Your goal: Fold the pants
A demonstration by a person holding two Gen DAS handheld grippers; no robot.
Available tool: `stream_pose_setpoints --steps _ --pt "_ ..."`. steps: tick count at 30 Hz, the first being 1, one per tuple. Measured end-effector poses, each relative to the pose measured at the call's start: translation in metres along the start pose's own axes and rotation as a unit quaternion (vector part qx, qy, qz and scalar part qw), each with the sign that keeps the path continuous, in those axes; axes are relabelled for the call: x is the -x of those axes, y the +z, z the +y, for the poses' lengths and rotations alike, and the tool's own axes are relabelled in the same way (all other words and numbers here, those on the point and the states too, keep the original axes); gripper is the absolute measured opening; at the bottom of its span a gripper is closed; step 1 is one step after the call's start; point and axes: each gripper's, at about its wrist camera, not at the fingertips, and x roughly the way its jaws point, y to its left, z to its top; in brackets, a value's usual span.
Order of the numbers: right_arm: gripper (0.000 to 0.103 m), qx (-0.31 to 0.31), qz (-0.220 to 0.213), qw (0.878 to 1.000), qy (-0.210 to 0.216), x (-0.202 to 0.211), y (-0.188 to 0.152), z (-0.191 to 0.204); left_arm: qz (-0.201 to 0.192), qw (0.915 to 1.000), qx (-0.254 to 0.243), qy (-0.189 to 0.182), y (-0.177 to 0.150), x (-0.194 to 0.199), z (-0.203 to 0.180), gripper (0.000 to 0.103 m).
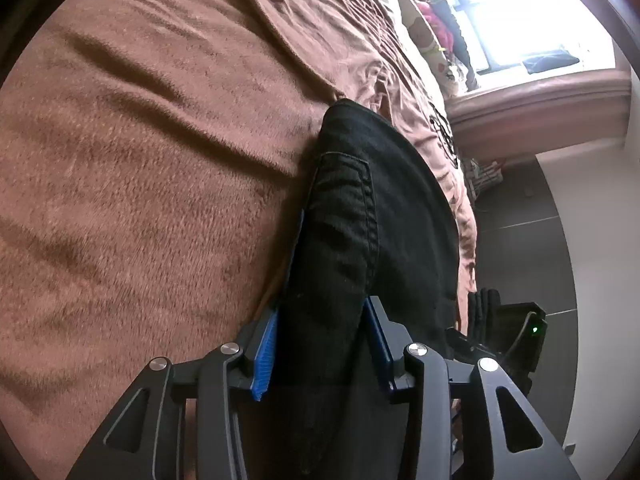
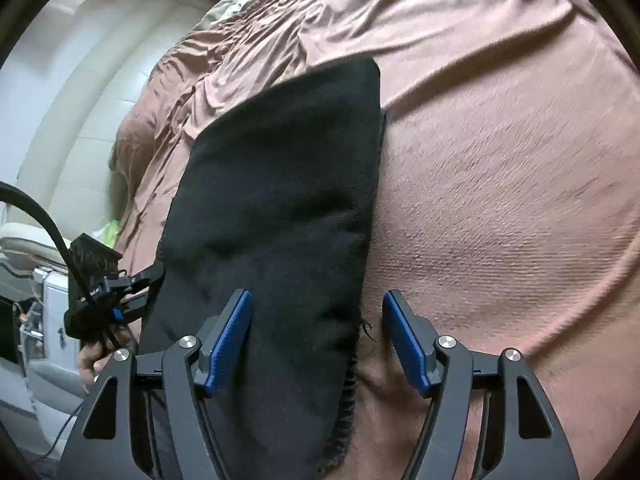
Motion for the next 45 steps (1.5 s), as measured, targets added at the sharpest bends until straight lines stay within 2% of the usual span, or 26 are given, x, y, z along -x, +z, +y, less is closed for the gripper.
stream_pose_setpoints --steps 6,13,16,18,23,26,29,35,37,41,45 --pt "0.066 -0.01 0.015 0.998 0.053 -0.01 0.017 -0.021 0.005 0.9999 -0.002 0.009 0.011 -0.009 -0.003 0.045" --pt "0.064 -0.005 0.02 0.996 0.085 -0.025 0.029 -0.033 0.004 0.9999 -0.004 0.009 0.02 -0.017 -0.005 0.048" --pt "0.053 -0.005 0.018 0.995 0.093 -0.028 0.031 -0.035 0.007 0.9999 -0.005 0.009 0.024 -0.02 -0.006 0.048" --pt "0.042 -0.002 0.013 0.994 0.105 -0.028 0.029 -0.034 0.009 0.9999 -0.008 0.01 0.025 -0.02 -0.008 0.049" --pt "0.037 0.011 0.004 0.992 0.124 -0.019 0.023 -0.037 0.015 0.9998 -0.008 0.004 0.027 -0.021 -0.006 0.049" --pt "0.038 0.004 0.014 0.994 0.112 -0.022 0.021 -0.045 0.021 0.9997 -0.012 0.005 0.029 -0.022 -0.007 0.049" --pt "0.042 -0.023 0.022 0.992 0.12 -0.028 0.024 -0.056 0.024 0.9996 -0.011 0.009 0.031 -0.025 -0.008 0.049" --pt "0.043 -0.025 0.022 0.99 0.135 -0.032 0.026 -0.059 0.02 0.9997 -0.009 0.008 0.035 -0.03 -0.007 0.049" --pt "0.04 -0.02 0.019 0.991 0.132 -0.032 0.027 -0.057 0.017 0.9997 -0.011 0.01 0.034 -0.027 -0.008 0.046" --pt "0.027 0.003 0.003 0.992 0.125 -0.018 0.022 -0.045 0.007 0.9997 -0.022 0.004 0.031 -0.02 -0.019 0.037" --pt "0.024 0.025 -0.017 0.993 0.118 -0.006 0.015 -0.031 -0.01 0.9992 -0.039 -0.001 0.025 -0.008 -0.031 0.035"
